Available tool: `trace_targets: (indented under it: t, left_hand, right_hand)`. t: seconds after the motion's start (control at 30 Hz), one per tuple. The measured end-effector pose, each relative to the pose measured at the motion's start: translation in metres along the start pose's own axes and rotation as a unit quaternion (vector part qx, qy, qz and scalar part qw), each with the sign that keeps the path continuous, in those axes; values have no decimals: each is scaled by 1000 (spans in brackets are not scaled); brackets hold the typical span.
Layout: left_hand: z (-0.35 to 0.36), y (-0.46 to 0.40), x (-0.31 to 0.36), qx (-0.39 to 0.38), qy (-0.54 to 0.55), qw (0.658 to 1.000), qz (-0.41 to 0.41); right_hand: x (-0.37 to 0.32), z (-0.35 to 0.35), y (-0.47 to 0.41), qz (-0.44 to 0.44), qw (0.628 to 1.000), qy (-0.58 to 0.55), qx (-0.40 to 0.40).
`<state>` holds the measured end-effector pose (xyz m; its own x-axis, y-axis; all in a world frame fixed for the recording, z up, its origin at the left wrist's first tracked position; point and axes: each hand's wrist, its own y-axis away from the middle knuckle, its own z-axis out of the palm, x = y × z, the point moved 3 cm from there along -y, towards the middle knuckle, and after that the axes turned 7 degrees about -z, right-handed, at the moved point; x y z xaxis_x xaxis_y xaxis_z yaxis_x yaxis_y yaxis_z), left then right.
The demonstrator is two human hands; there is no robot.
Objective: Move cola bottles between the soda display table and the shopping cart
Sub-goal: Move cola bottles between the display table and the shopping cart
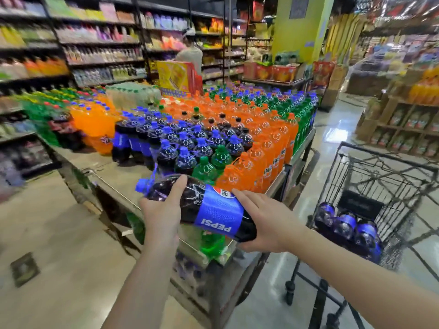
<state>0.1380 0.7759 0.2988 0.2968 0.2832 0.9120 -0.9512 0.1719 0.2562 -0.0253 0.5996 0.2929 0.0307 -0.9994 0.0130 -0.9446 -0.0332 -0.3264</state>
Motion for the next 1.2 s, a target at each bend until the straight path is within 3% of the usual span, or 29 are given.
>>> trace_targets:
  t: [0.3,0.57,0.97,1.2]
  left_hand:
    - [-134,-77,59,35,-22,999,16]
    - [-189,-141,90,102,9,995,12]
    - [-193,-300,119,149,-14,988,47]
    - [-155,-408,127,145,-32,986,79]
  right_hand:
    - [-105,49,-111,-31,999,-26,-4]
    - [-143,90,-208,-64,995,-61,-45]
    - [-122,199,-391,-94,986,-139,-25]
    - [-68,273,-489,-28,983,-178,-23]
